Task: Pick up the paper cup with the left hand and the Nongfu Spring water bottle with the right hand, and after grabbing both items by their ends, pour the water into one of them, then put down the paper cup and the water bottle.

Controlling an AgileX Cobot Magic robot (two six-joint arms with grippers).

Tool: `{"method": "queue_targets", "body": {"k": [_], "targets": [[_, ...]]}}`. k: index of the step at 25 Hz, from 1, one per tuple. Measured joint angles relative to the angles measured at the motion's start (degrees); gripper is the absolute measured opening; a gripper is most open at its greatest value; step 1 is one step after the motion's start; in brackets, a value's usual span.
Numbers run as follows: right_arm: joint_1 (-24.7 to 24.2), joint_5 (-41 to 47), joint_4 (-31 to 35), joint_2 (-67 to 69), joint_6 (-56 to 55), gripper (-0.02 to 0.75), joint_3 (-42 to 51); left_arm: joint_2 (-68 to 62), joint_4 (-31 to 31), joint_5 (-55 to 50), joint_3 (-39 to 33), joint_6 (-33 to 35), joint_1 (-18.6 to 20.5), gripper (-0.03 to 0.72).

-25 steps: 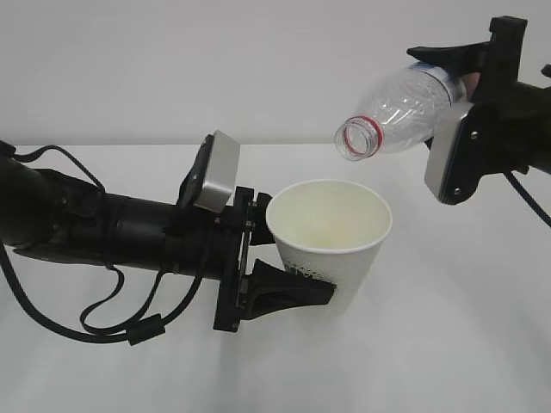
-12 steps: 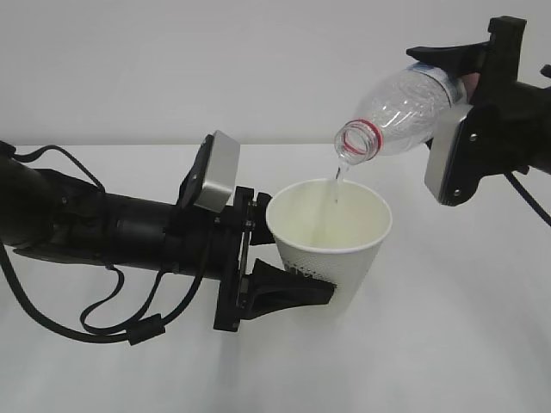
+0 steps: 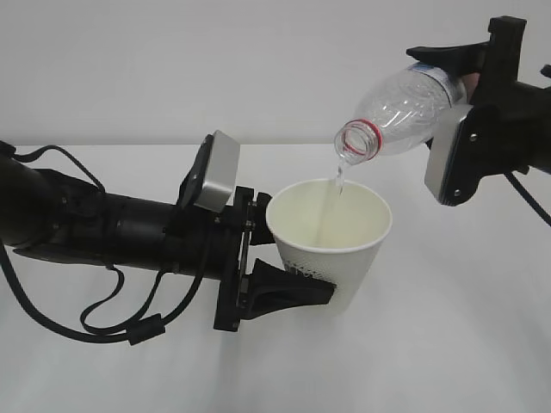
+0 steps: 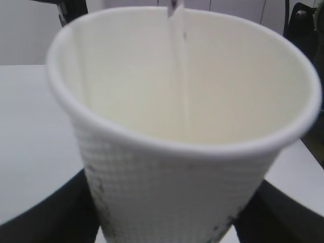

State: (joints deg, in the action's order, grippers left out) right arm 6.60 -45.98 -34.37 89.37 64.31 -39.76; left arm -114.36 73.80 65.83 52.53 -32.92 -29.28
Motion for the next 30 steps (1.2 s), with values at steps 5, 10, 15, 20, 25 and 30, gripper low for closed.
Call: {"method": "queue_targets", "body": {"k": [5,10,15,20,25,30], "targets": [[0.0,0.0,0.0,0.0,0.0,0.503,0.0,0.0,0.0,0.0,0.0,0.0,0.0,0.533],[0.0,0.0,0.0,0.0,0.0,0.503,0.0,0.0,0.0,0.0,0.0,0.0,0.0,0.533],[0.0,0.0,0.0,0.0,0.1,0.503,0.0,0.0,0.0,0.0,0.0,0.0,0.0,0.533],[0.0,0.0,0.0,0.0,0.2,0.503,0.0,0.0,0.0,0.0,0.0,0.0,0.0,0.533],[0.0,0.0,0.0,0.0,0.2,0.503,0.0,0.0,0.0,0.0,0.0,0.0,0.0,0.533],[0.0,0.0,0.0,0.0,0.8,0.503,0.0,0.0,0.0,0.0,0.0,0.0,0.0,0.533]]}}
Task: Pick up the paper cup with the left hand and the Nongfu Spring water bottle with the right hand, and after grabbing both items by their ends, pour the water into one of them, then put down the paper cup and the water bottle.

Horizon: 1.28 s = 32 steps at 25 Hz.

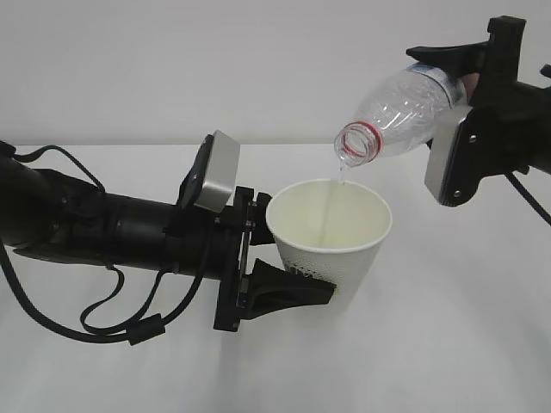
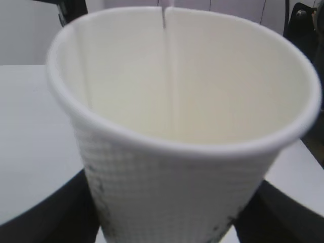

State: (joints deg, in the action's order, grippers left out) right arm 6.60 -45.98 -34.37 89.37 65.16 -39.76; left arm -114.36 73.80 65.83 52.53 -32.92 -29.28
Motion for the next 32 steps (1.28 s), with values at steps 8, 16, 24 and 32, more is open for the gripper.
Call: {"method": "queue_targets", "body": {"k": [8,16,24,32], "targets": [[0.0,0.0,0.0,0.0,0.1,0.503,0.0,0.0,0.0,0.0,0.0,0.0,0.0,0.532],[0.0,0.0,0.0,0.0,0.1,0.503,0.0,0.0,0.0,0.0,0.0,0.0,0.0,0.532],[0.0,0.0,0.0,0.0,0.1,0.503,0.0,0.0,0.0,0.0,0.0,0.0,0.0,0.532],[0.0,0.0,0.0,0.0,0.2,0.503,0.0,0.0,0.0,0.0,0.0,0.0,0.0,0.532]]}}
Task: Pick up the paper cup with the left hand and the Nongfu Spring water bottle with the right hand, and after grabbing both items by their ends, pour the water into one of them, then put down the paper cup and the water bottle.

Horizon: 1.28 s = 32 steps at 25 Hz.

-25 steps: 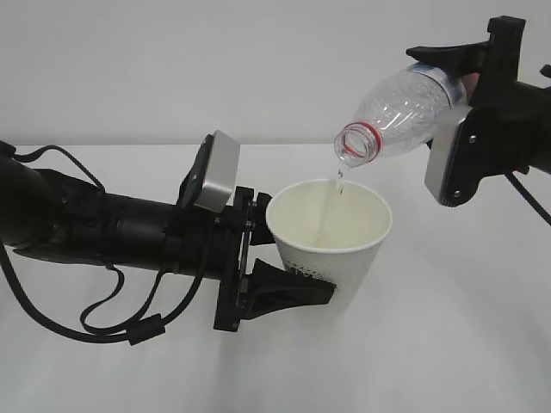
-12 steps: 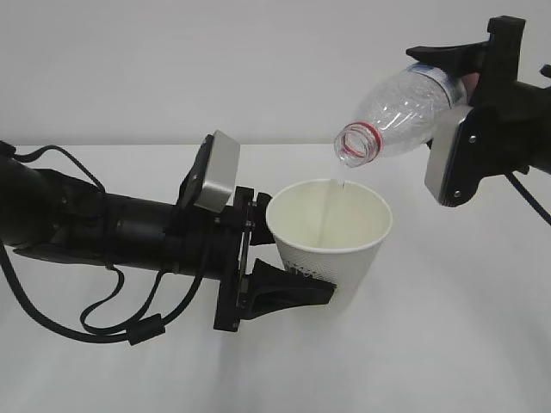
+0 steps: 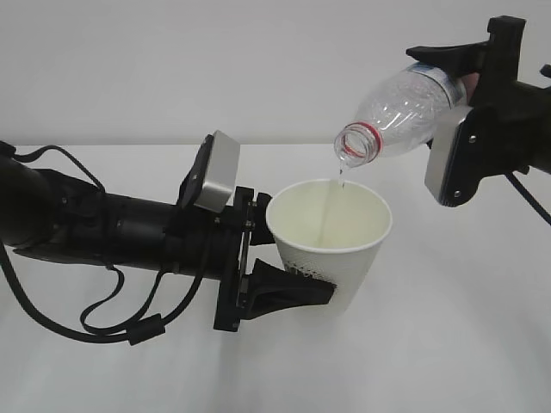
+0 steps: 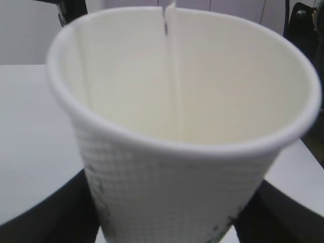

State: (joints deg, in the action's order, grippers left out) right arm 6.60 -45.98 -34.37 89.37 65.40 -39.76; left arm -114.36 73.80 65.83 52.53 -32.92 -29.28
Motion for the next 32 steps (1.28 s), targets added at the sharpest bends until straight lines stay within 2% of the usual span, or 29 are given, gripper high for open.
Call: {"method": "queue_targets", "body": {"k": [32], "targets": [[0.0,0.0,0.0,0.0,0.1,0.503,0.0,0.0,-0.1,0.0,0.0,0.0,0.0,0.532]]}}
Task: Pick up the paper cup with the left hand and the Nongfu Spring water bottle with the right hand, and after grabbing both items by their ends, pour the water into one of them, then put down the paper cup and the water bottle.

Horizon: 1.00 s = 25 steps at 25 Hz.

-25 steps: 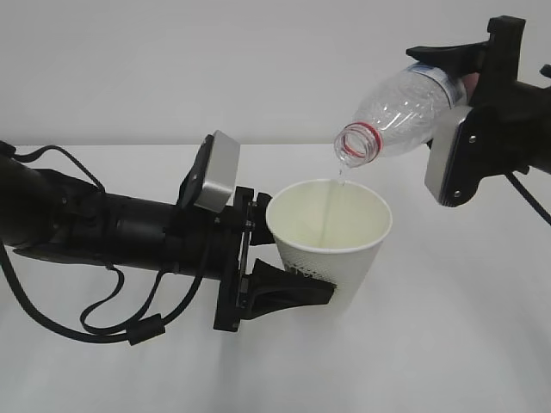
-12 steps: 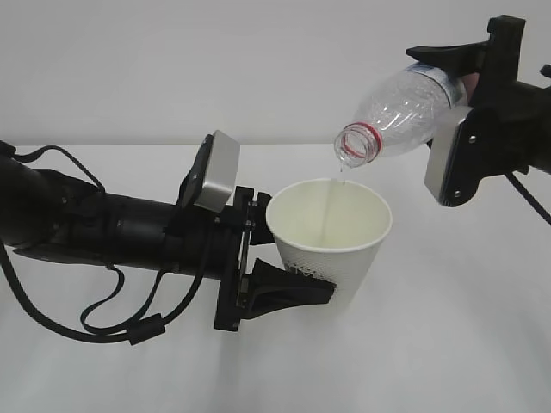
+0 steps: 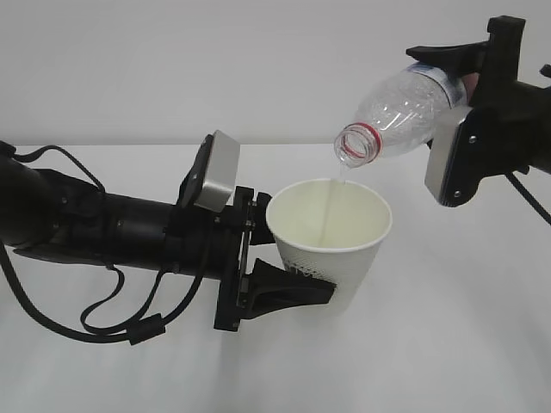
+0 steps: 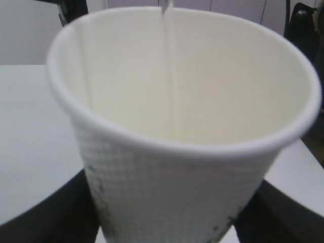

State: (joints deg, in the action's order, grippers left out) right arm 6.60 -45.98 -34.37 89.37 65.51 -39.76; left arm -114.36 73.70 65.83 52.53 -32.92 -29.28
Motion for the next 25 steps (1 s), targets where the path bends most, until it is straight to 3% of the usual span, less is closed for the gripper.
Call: {"method": "queue_targets", "body": {"k": [25], "targets": [[0.0,-0.1,0.0,0.0,0.6,0.503,0.0,0.0,0.0,0.0,0.0,0.0,0.0,0.532]]}}
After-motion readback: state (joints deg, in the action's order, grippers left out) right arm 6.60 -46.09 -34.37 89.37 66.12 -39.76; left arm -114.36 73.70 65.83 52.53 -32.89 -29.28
